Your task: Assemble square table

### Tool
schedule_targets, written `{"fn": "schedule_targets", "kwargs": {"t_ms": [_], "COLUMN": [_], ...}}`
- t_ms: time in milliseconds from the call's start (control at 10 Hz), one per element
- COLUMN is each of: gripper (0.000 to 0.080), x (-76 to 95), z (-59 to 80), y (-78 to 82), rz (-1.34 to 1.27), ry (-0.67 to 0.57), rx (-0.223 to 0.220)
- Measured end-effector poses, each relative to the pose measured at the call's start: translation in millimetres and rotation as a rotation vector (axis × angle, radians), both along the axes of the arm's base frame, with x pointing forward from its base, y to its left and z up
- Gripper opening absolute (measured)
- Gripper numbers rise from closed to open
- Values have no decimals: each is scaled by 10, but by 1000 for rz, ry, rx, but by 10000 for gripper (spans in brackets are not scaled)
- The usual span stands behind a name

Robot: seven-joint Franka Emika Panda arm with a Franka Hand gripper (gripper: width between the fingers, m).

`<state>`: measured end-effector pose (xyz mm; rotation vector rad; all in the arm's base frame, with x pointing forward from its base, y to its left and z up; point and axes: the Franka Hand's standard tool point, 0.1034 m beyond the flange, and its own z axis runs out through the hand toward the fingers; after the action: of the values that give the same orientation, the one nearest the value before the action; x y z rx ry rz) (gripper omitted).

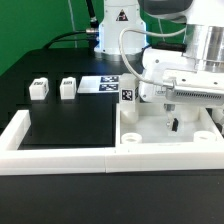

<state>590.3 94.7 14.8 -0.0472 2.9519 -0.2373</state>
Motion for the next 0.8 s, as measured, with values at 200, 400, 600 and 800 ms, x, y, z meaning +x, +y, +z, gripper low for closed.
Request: {"fn": "schedule_targets", "kwargs": {"t_ms": [200, 400, 600, 800], "gripper": [646, 649, 649, 649], "x": [0, 0, 48, 82], "z": [0, -1, 143, 675], "y": [-4, -4, -11, -192], "rz": [-1, -1, 0, -13], "ry": [0, 0, -17, -80], "rx": [0, 0, -8, -35]}}
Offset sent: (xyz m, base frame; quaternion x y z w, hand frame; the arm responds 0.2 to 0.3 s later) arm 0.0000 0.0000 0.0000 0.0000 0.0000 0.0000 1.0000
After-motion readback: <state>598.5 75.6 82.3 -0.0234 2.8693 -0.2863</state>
